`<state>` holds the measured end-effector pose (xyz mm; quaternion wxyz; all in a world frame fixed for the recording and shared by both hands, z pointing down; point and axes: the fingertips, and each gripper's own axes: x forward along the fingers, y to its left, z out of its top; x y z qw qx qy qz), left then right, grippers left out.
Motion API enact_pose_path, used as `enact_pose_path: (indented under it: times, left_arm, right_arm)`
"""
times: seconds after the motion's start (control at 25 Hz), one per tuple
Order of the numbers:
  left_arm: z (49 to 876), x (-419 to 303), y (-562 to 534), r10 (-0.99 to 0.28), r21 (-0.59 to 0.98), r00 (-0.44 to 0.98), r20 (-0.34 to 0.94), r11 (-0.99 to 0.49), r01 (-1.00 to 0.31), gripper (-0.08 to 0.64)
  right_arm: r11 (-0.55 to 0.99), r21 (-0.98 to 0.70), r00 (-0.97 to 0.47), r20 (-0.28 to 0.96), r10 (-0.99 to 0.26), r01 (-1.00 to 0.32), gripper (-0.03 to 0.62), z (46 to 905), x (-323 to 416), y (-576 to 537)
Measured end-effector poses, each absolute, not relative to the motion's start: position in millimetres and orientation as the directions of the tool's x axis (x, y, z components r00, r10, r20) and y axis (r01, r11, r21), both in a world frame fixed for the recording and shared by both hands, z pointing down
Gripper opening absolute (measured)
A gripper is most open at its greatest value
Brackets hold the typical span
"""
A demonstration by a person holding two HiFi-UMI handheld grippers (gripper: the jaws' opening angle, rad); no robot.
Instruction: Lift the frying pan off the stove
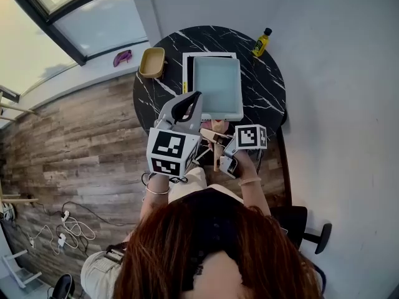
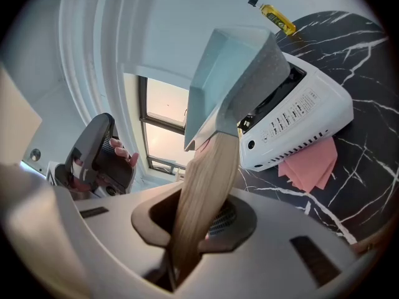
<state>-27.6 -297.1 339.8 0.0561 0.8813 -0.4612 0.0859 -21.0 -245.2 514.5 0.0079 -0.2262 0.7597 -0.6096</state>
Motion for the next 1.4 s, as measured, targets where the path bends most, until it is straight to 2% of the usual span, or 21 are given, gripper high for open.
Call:
enact_pose_path:
  times: [1.4]
  left_arm:
    - [321.5, 6.0, -189.8, -0.837, -0.071, 0.516, 0.183, -0.535, -0.842, 0.013]
  right_arm:
    - [0.250, -0.879, -0.889, 0.316, -0.331, -0.405, 0.066, 493.2, 18.9, -138.7]
